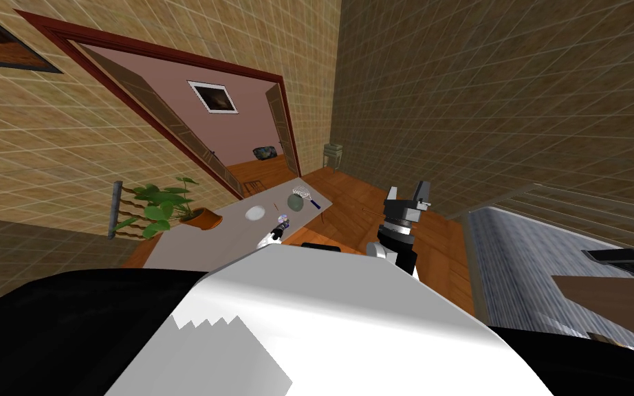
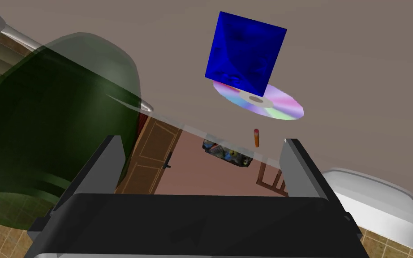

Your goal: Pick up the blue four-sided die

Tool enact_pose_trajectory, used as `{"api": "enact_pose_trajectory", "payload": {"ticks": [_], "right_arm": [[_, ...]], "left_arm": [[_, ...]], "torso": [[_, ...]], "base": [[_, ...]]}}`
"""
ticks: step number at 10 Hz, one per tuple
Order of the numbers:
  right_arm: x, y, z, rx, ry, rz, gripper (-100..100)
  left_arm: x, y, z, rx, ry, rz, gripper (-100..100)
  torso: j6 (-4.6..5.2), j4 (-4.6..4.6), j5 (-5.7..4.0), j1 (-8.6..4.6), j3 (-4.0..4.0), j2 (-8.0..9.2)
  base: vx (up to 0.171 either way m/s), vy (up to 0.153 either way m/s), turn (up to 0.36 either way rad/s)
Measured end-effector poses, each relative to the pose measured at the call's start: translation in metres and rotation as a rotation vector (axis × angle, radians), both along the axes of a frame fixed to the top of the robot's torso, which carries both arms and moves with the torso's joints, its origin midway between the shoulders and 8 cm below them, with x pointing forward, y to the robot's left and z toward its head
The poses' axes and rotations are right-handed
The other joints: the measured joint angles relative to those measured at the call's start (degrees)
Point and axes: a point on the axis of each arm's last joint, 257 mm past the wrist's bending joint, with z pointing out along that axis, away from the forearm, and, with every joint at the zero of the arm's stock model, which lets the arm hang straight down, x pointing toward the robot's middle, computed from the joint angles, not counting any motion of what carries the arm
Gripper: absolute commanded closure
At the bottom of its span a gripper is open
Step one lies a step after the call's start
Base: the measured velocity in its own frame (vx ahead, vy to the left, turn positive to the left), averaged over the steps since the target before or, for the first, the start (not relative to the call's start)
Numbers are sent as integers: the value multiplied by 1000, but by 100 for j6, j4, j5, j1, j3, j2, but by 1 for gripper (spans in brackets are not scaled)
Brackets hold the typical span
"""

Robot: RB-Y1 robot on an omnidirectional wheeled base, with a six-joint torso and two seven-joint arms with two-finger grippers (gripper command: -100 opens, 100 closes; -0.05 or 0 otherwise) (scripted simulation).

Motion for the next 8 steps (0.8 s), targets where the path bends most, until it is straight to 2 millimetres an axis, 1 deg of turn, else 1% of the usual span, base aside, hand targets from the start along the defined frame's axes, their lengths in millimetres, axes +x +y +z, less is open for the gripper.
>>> {"api": "enact_pose_trajectory", "payload": {"ticks": [2, 5, 6, 8], "right_arm": [[0, 0, 0, 0, 0, 0, 0], [0, 0, 0, 0, 0, 0, 0], [0, 0, 0, 0, 0, 0, 0], [0, 0, 0, 0, 0, 0, 0]], "left_arm": [[-13, 1, -13, 9, 42, 2, -100], [-27, 6, -26, 20, 85, -1, -100], [-35, 7, -30, 23, 102, -3, -100], [-41, 8, -36, 24, 120, 0, -100]], "torso": [[0, -1, -1, -3, -3, -5], [0, 1, 0, 0, 2, 3], [-1, 0, 0, 0, -1, -1], [0, 1, 0, 4, 3, 6]], "base": [[49, -19, 2], [40, -13, 2], [35, -6, 4], [28, 2, 2]]}}
